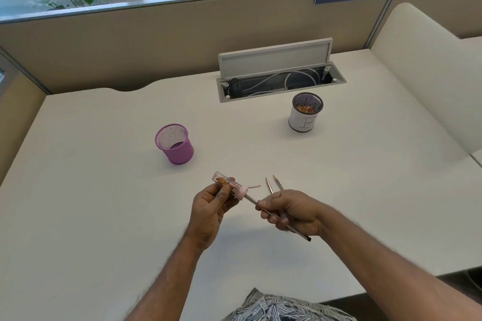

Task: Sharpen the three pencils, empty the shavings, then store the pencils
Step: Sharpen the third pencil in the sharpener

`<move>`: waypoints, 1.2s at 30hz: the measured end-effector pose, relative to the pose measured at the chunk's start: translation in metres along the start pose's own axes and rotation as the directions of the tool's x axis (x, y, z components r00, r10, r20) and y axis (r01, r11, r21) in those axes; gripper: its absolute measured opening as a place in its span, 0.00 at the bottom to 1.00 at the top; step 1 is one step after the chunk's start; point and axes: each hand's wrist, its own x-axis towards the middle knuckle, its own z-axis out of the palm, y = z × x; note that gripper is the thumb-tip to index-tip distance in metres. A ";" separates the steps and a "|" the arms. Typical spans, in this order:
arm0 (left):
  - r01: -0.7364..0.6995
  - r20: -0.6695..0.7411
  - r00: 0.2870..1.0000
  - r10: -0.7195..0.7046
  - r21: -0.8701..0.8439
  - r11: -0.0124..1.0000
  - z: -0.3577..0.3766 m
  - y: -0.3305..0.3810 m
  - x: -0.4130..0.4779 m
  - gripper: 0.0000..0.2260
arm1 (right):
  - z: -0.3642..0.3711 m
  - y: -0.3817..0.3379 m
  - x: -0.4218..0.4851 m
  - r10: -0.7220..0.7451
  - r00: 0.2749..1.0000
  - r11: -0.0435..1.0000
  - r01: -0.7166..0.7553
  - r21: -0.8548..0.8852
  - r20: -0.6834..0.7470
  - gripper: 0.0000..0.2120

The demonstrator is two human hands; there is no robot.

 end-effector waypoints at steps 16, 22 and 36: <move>-0.062 -0.116 0.991 0.072 0.086 0.994 0.009 -0.002 -0.004 0.10 | 0.018 0.024 0.011 -0.935 0.347 0.037 0.287 -0.957 0.068 0.04; -0.055 -0.085 0.994 0.064 0.102 0.993 0.009 0.001 -0.005 0.10 | 0.015 0.019 0.011 -0.846 0.523 0.362 0.420 -0.832 -0.105 0.04; -0.042 0.012 0.999 0.041 0.068 0.997 0.006 -0.001 -0.004 0.11 | -0.002 -0.009 -0.002 0.046 0.996 0.999 -0.043 -0.031 0.080 0.08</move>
